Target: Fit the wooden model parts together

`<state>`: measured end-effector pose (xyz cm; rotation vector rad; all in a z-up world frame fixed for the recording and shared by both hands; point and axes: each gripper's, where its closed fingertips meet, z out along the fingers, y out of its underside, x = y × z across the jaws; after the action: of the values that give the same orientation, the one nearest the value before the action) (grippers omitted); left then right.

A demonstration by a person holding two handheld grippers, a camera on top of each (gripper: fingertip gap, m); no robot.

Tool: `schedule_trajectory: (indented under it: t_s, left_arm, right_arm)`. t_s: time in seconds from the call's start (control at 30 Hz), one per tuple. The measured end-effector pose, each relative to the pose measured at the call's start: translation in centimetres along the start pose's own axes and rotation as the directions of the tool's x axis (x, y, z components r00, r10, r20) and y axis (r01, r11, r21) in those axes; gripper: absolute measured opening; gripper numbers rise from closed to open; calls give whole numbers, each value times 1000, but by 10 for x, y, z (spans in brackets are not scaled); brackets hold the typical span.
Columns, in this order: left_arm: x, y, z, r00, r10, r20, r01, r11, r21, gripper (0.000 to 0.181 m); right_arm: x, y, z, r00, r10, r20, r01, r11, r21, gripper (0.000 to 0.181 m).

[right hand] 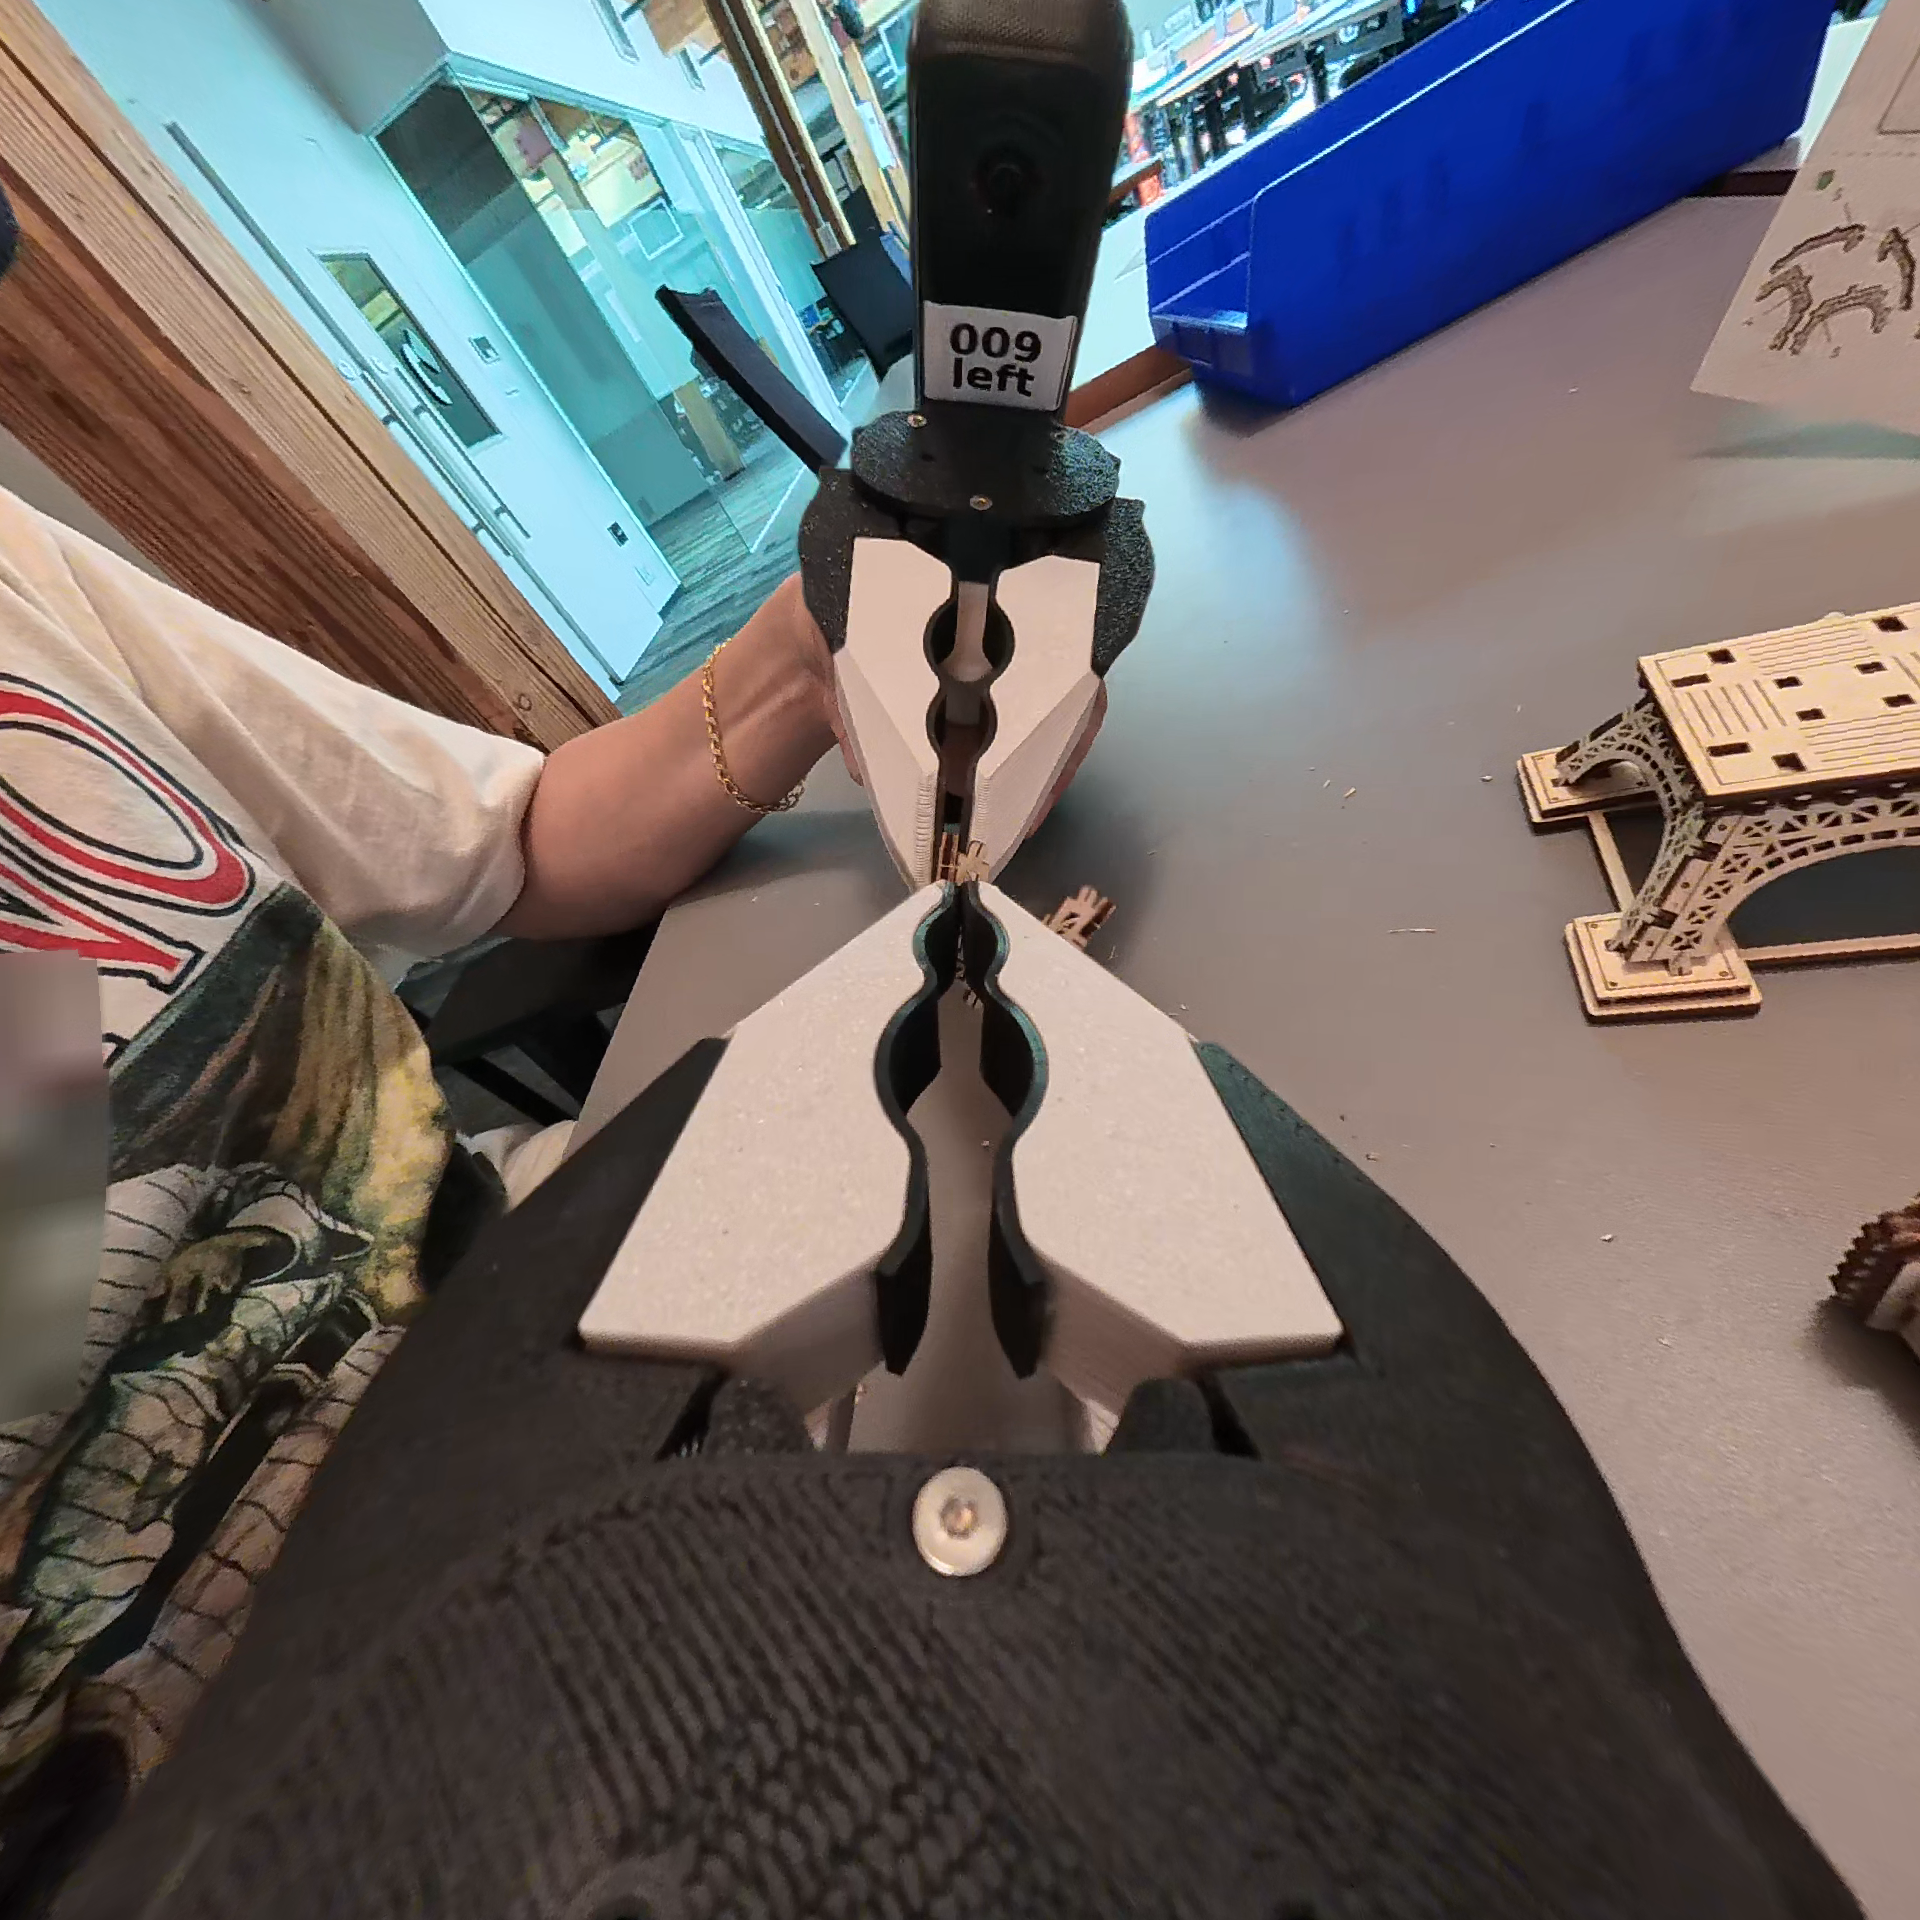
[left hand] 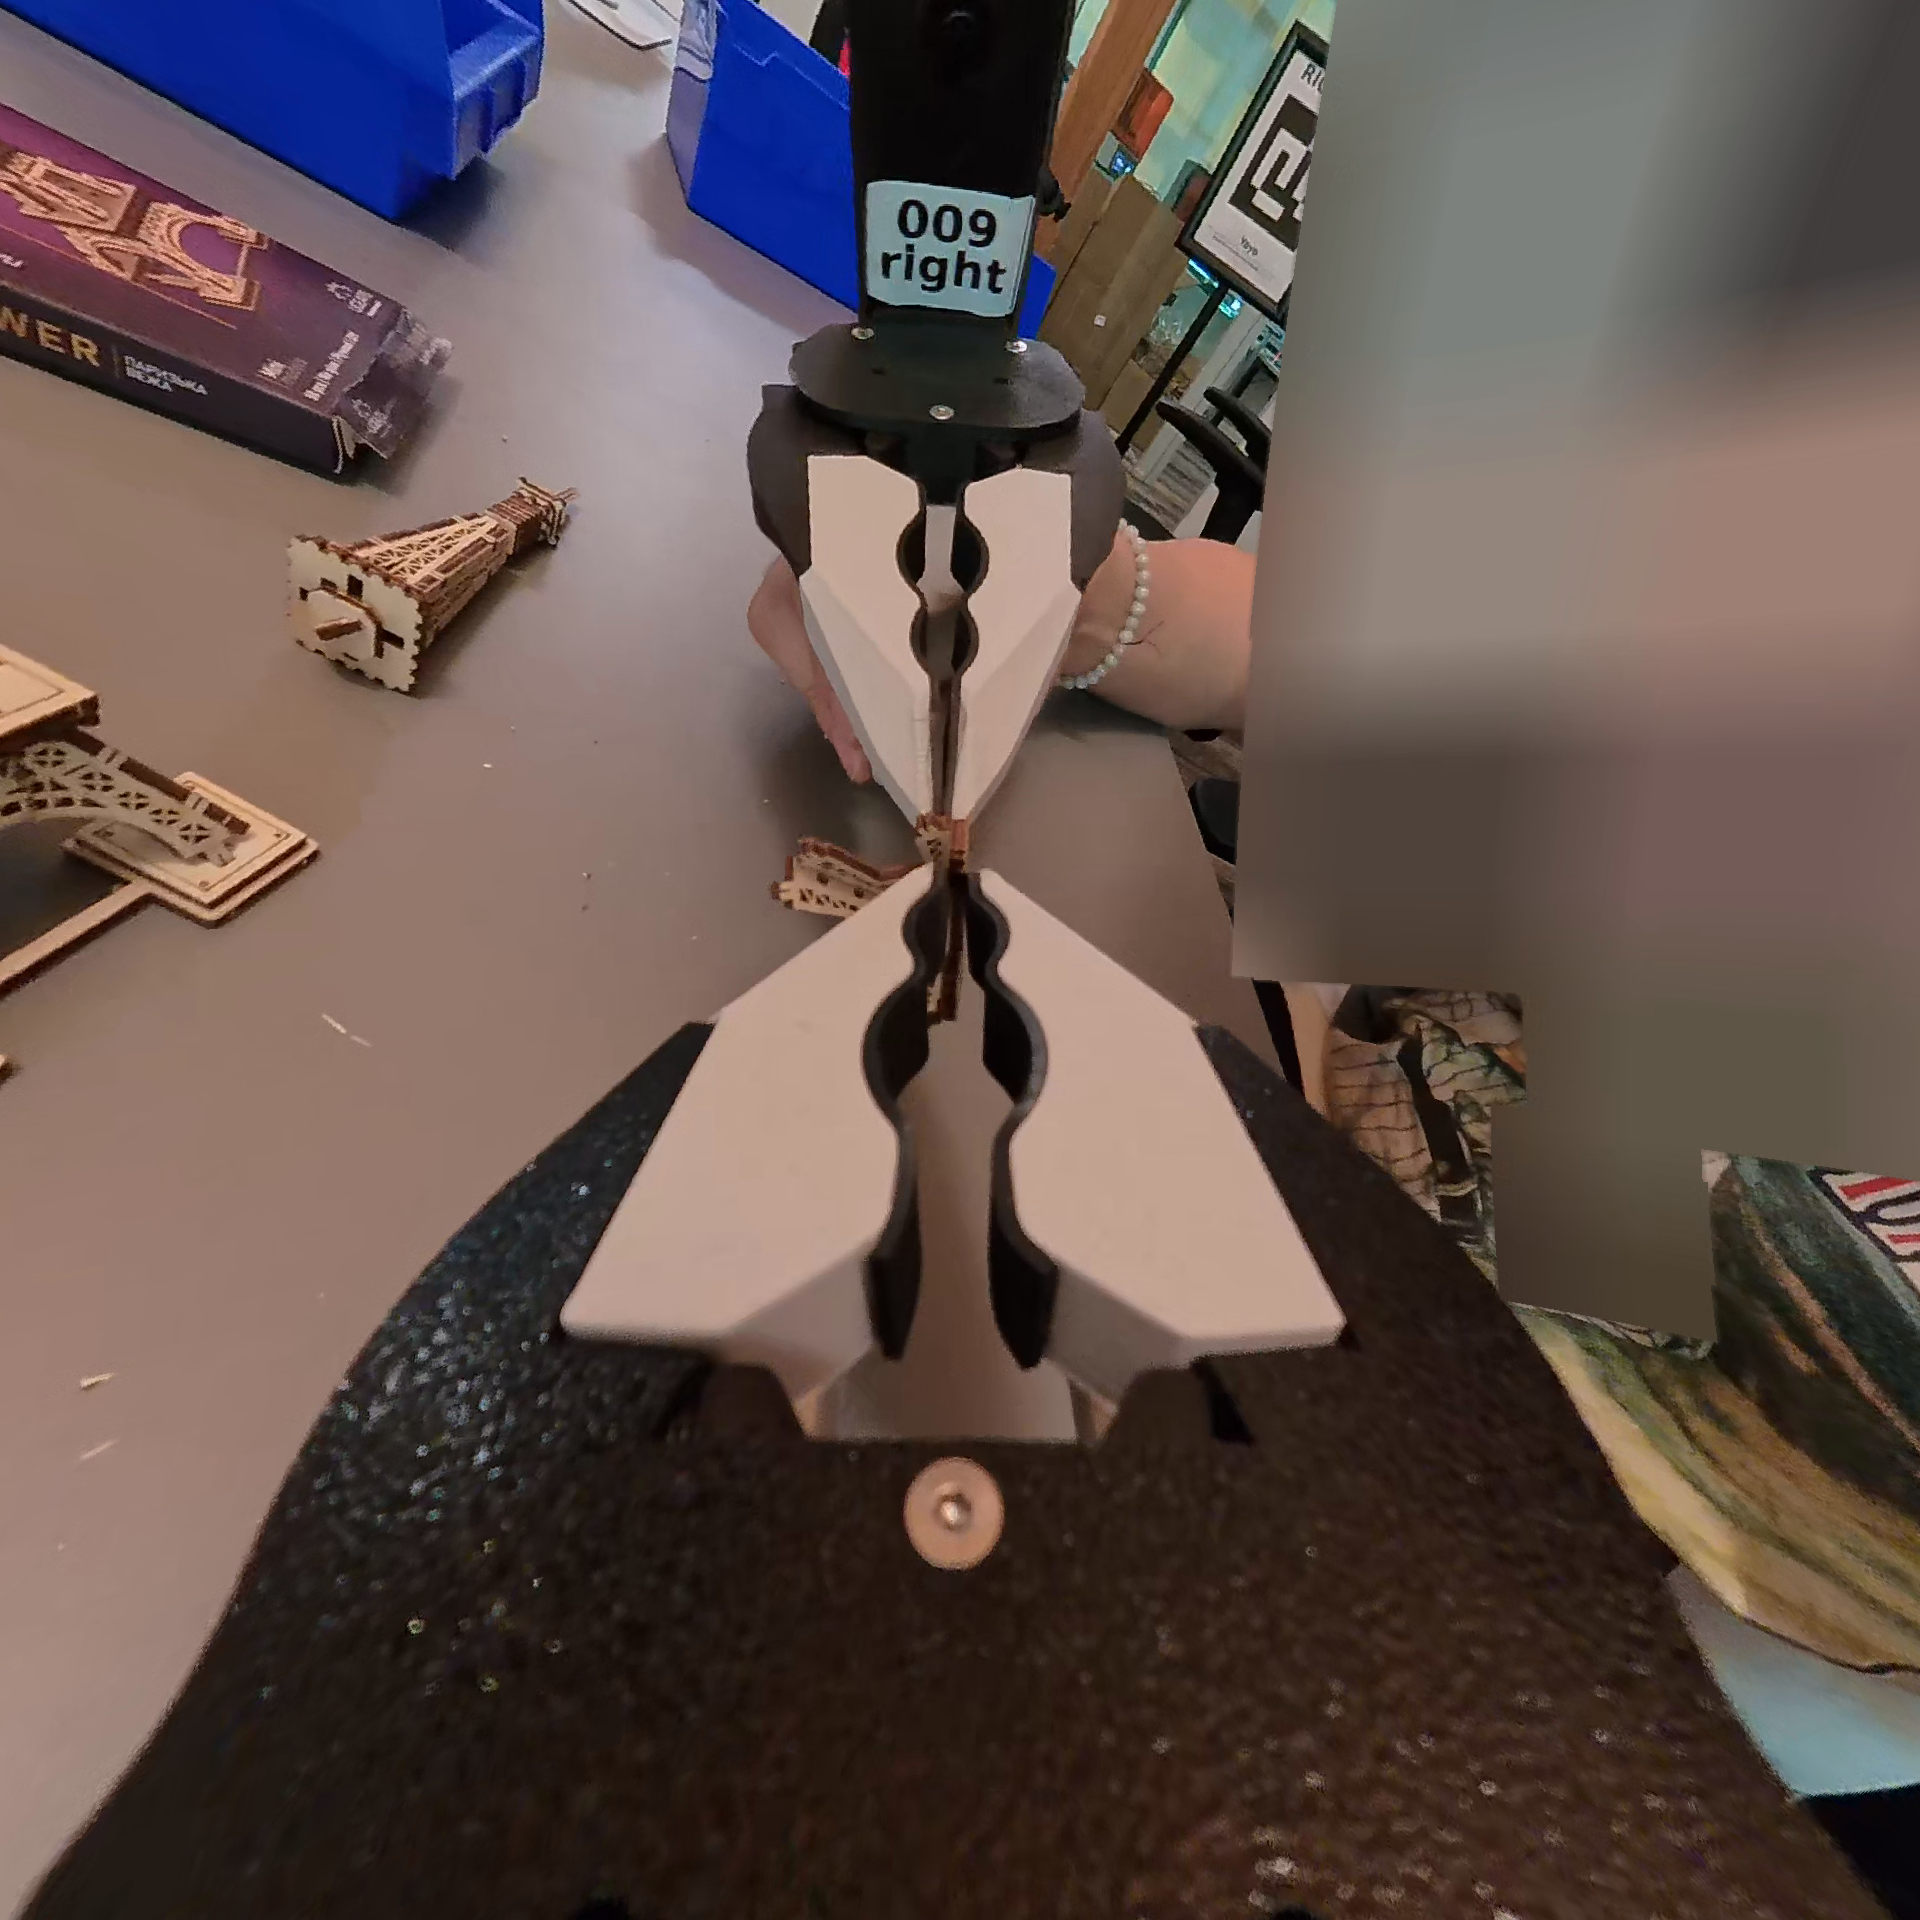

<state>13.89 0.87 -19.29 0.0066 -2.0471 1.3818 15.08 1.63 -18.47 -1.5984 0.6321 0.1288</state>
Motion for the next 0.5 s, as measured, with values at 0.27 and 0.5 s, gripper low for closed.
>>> schedule_trajectory:
  t_s: [0.27, 0.5]
  left_arm:
    - [1, -2, 1, 1000, 20, 5, -20, 1000, 11, 0]
    - [-1, 0, 0, 999, -44, -4, 44, 999, 5, 0]
  right_arm:
    - [0, 1, 1, 1000, -16, -9, 16, 1000, -8, 0]
    - [1, 2, 2, 999, -32, -35, 32, 999, -19, 0]
